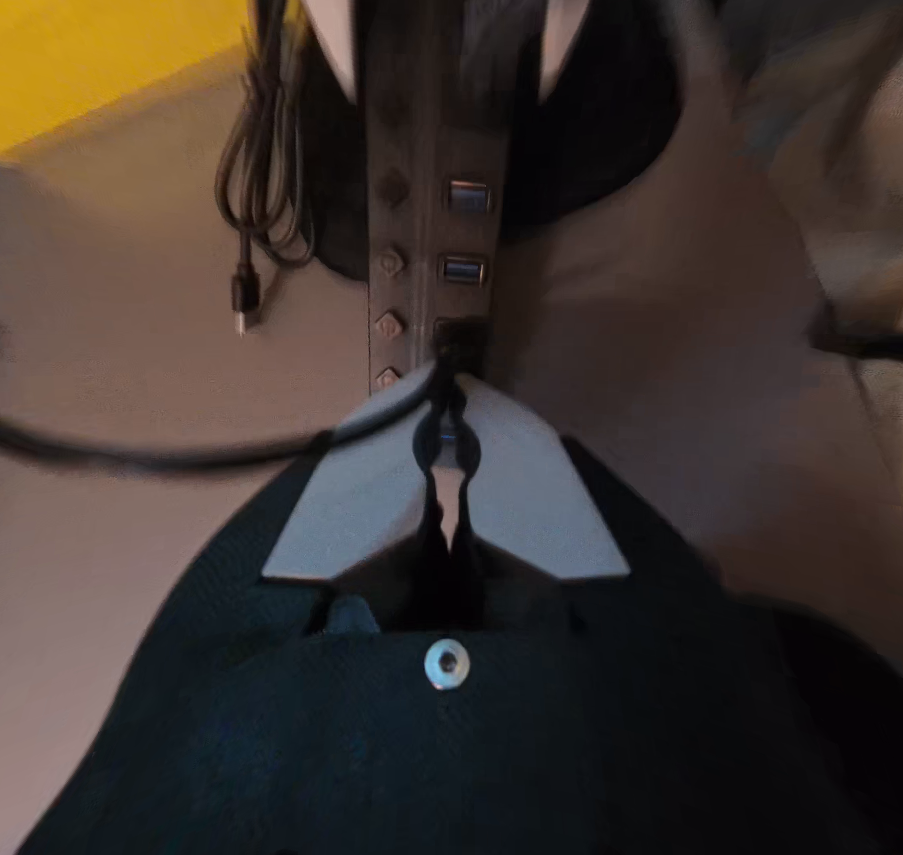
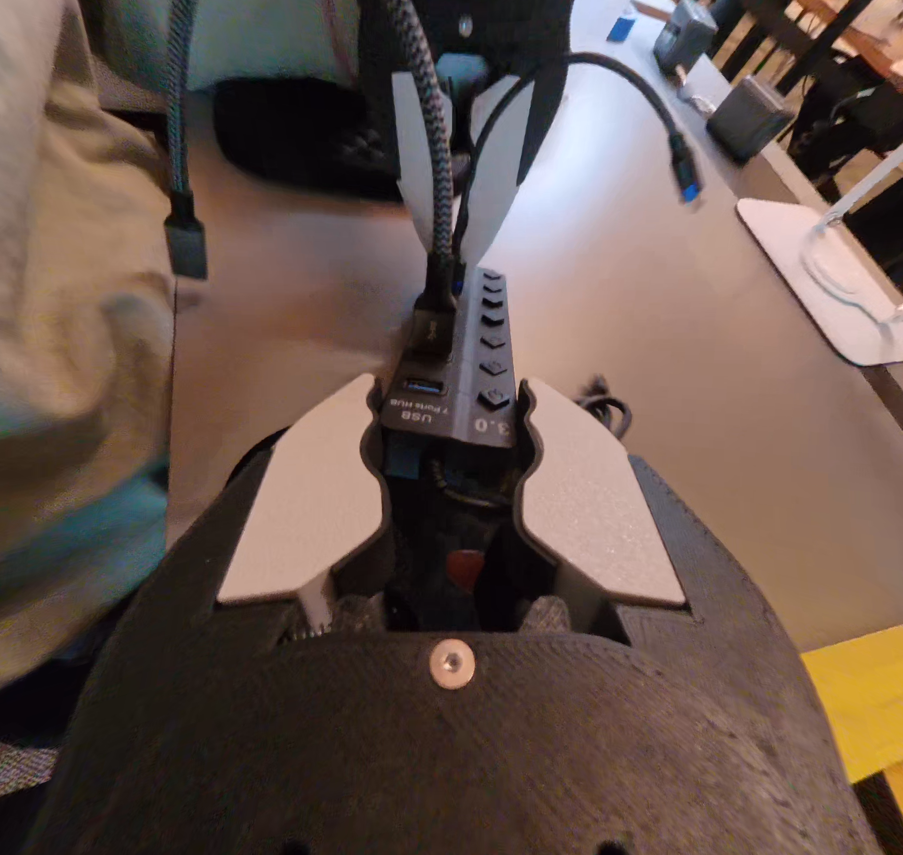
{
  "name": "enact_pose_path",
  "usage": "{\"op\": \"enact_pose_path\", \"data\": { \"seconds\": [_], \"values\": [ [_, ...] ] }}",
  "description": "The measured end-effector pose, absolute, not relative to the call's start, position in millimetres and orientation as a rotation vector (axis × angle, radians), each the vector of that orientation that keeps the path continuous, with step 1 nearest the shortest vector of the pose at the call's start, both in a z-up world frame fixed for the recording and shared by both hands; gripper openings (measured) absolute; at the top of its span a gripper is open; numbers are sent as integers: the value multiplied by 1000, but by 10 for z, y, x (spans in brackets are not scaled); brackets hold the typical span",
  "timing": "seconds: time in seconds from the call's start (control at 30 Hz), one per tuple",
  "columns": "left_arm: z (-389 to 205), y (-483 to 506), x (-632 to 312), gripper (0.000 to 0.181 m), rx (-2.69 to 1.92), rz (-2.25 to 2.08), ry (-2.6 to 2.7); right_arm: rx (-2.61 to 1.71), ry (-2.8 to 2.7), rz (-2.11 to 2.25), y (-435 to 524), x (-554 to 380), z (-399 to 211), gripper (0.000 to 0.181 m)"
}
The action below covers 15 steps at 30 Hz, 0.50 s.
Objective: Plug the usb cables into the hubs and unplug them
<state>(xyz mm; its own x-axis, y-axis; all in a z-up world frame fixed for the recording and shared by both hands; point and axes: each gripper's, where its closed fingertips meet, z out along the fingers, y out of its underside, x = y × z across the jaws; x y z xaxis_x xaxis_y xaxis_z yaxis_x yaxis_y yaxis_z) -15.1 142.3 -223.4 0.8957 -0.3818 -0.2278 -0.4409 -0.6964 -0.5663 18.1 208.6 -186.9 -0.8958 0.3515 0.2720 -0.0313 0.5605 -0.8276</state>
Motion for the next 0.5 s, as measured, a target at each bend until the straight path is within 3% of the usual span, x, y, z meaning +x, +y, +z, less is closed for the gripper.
{"op": "enact_pose_path", "data": {
  "seconds": [0.1,0.17,0.3,0.5],
  "values": [
    [-2269,1422,-101,0,-2443,119,608,-329,-2513,1138,2209,208,-2070,53],
    [-2210,1404,-61,23,-2447,161,602,-379,-2594,1035,2333,227,-2243,53],
    [-1987,1232,-91,47,-2314,92,397,-364,-2612,1008,2383,243,-2279,54],
    [-1504,987,-98,59,-1848,233,139,-389,-2751,689,2719,428,-2099,63]
  ]
}}
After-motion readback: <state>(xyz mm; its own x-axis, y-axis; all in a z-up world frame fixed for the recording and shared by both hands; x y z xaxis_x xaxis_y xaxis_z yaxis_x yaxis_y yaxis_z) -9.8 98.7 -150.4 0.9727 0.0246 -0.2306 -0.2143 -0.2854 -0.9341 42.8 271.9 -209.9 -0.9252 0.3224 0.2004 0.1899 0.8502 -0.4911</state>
